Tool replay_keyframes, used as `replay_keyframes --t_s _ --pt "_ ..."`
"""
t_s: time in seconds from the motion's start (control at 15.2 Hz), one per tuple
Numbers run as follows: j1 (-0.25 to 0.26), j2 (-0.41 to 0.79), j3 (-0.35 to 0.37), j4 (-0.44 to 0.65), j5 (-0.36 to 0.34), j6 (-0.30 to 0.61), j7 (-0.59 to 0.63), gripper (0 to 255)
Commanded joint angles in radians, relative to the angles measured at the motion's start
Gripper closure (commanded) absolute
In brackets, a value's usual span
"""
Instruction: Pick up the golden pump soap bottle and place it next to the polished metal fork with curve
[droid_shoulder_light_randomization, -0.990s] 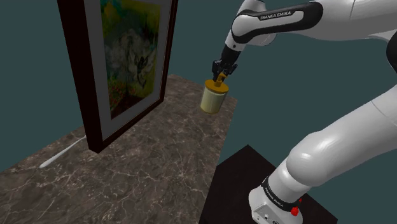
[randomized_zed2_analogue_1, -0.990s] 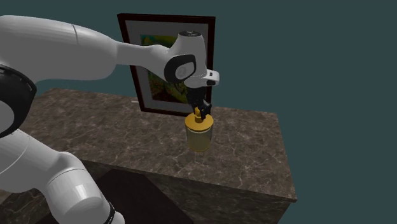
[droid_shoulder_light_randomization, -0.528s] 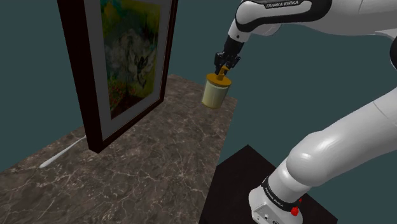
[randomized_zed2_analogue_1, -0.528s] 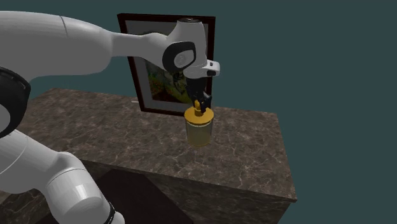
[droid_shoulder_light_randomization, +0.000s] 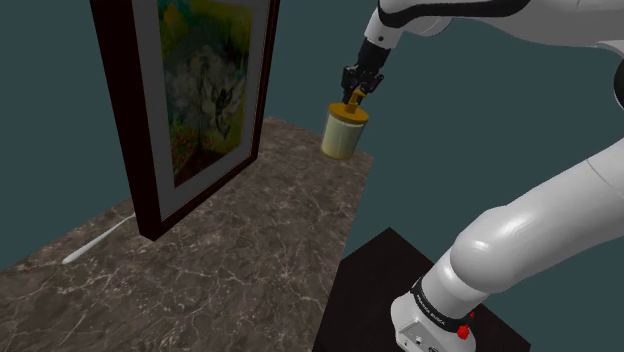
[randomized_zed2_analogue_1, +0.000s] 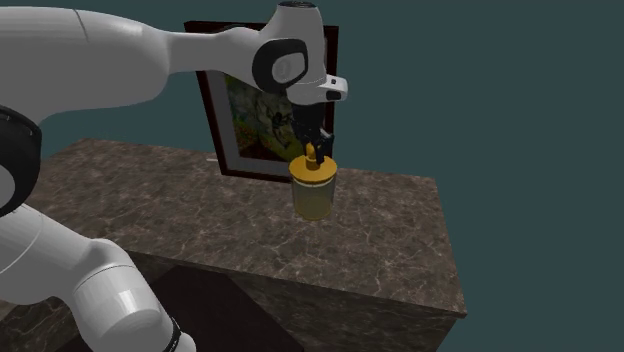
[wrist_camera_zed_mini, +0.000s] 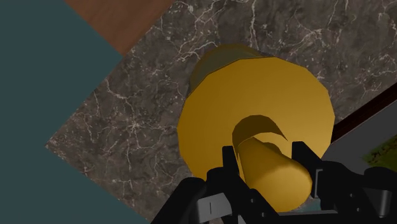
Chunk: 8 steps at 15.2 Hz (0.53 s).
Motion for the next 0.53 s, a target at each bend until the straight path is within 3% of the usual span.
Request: replay_keyframes --t_s 0.0,0.46 --pt "0.000 0.001 0.001 0.026 0.000 -0.025 0.001 255" --pt "0.001 0.012 0.002 0.131 0.002 -0.119 0.000 255"
